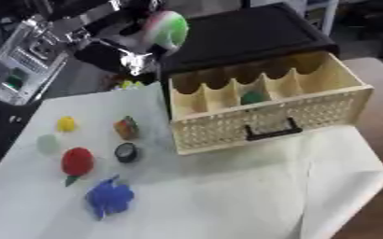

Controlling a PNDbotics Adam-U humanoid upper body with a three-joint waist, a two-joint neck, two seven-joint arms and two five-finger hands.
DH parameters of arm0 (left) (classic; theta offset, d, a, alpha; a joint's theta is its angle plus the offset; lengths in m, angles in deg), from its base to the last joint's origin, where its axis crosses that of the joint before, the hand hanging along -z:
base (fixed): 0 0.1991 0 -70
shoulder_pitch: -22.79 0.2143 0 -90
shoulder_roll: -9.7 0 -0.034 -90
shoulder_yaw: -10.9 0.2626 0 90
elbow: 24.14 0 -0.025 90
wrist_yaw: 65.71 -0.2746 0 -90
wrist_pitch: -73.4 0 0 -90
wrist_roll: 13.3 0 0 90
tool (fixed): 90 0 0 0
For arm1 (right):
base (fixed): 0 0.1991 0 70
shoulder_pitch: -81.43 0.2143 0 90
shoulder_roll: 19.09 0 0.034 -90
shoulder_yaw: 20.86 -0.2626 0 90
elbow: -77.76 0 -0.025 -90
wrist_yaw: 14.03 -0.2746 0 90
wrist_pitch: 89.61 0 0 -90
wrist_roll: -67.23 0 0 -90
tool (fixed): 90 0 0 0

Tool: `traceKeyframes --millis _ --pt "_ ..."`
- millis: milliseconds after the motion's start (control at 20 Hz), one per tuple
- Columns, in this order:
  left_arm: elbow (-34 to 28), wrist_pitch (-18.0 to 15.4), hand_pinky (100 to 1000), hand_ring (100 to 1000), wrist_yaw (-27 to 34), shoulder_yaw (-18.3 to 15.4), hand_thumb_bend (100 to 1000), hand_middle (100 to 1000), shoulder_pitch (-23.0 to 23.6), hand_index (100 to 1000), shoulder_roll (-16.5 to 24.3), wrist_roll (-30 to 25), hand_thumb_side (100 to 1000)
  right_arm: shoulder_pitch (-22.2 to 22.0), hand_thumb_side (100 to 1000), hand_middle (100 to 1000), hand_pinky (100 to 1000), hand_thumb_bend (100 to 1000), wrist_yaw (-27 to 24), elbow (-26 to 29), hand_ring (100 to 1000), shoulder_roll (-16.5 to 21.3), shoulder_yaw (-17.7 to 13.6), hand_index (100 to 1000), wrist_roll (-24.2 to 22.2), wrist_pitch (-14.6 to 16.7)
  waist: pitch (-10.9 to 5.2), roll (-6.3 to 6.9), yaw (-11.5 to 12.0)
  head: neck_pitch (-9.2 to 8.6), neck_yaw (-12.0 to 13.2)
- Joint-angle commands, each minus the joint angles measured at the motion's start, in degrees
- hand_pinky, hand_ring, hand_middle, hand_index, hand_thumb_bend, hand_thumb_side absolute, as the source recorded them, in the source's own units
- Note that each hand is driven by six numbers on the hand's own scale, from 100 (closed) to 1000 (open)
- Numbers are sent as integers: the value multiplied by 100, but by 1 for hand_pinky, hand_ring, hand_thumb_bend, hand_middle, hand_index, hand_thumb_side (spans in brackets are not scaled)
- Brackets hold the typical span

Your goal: Pick up objects from table and place into drawer.

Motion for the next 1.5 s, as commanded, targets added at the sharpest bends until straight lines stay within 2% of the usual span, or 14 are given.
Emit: traceKeyframes --millis 50,550,800,1200,1250,1400,1500 --pt "58 9 100 341 40 -37 100 339 -182 551 -25 107 257 139 586 558 367 100 -44 84 545 41 18 799 -40 6 -70 -28 -31 -77 62" --pt "426 -109 104 359 -320 -85 100 357 -219 587 -214 365 254 265 574 558 370 100 -105 84 545 -67 63 798 -123 0 -27 92 -227 -123 190" --pt "514 -267 157 419 -596 -78 100 423 -209 689 -244 540 251 274 570 558 371 100 -119 84 545 -95 63 798 -136 -7 -30 110 -244 -135 202" --pt "650 -509 212 489 -1313 -60 100 489 -157 805 -264 1055 247 276 568 557 371 100 -128 84 544 -125 60 797 -148 -15 -35 121 -260 -147 198" --pt "666 -542 235 512 -1370 -48 100 519 -148 837 -269 1080 246 276 568 557 370 100 -127 84 544 -126 58 797 -147 -16 -34 119 -260 -149 195" --pt "693 -623 270 554 -1458 -9 100 563 -124 853 -278 1050 269 271 568 557 369 100 -124 84 543 -125 51 797 -140 -21 -32 111 -257 -136 192" --pt "702 -652 342 629 -1518 -9 100 652 -118 894 -275 1012 286 276 568 557 370 100 -123 84 543 -131 49 798 -136 -21 -32 104 -259 -133 195"
